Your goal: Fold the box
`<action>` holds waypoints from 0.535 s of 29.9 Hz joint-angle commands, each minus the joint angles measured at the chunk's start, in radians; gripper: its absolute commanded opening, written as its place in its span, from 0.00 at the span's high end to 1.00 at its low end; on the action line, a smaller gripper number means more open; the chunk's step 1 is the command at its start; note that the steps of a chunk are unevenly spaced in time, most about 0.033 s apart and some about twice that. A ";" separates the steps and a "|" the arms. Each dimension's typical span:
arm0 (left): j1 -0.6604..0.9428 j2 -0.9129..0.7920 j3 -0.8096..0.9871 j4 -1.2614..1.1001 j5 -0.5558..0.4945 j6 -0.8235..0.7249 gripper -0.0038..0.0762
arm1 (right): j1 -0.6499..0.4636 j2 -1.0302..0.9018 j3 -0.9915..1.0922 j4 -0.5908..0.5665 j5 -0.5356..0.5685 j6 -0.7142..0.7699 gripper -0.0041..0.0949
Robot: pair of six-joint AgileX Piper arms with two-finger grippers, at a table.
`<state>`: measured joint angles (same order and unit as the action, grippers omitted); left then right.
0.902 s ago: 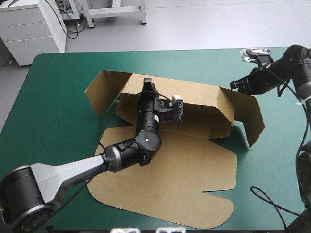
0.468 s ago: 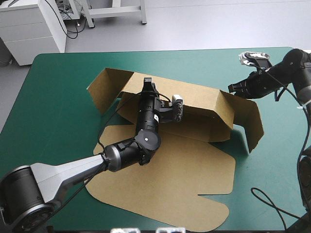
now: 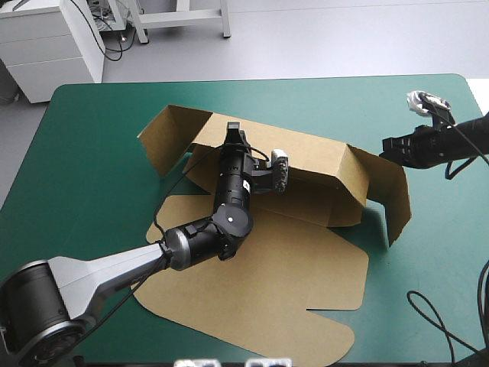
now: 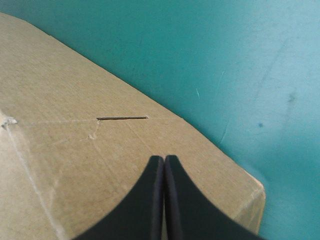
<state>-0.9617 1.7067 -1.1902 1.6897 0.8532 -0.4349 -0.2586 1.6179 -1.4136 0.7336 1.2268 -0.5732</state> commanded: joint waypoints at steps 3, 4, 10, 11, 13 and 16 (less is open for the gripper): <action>-0.001 -0.045 -0.024 0.141 0.047 -0.020 0.96 | -0.061 -0.061 0.100 0.176 0.019 -0.119 0.98; -0.001 -0.045 -0.024 0.141 0.043 -0.020 0.96 | -0.064 -0.064 0.123 0.184 0.019 -0.132 0.98; -0.001 -0.045 -0.024 0.141 0.046 -0.020 0.96 | -0.064 -0.098 0.253 0.241 0.021 -0.213 0.98; -0.001 -0.045 -0.024 0.141 0.046 -0.020 0.96 | -0.064 -0.105 0.270 0.258 0.021 -0.225 0.98; -0.001 -0.045 -0.024 0.141 0.048 -0.020 0.96 | -0.064 -0.119 0.309 0.283 0.021 -0.252 0.98; -0.001 -0.045 -0.024 0.141 0.048 -0.020 0.96 | -0.064 -0.146 0.366 0.302 0.009 -0.286 0.98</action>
<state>-0.9617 1.7067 -1.1902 1.6929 0.8499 -0.4349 -0.3169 1.5315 -1.0657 0.9576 1.1934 -0.8136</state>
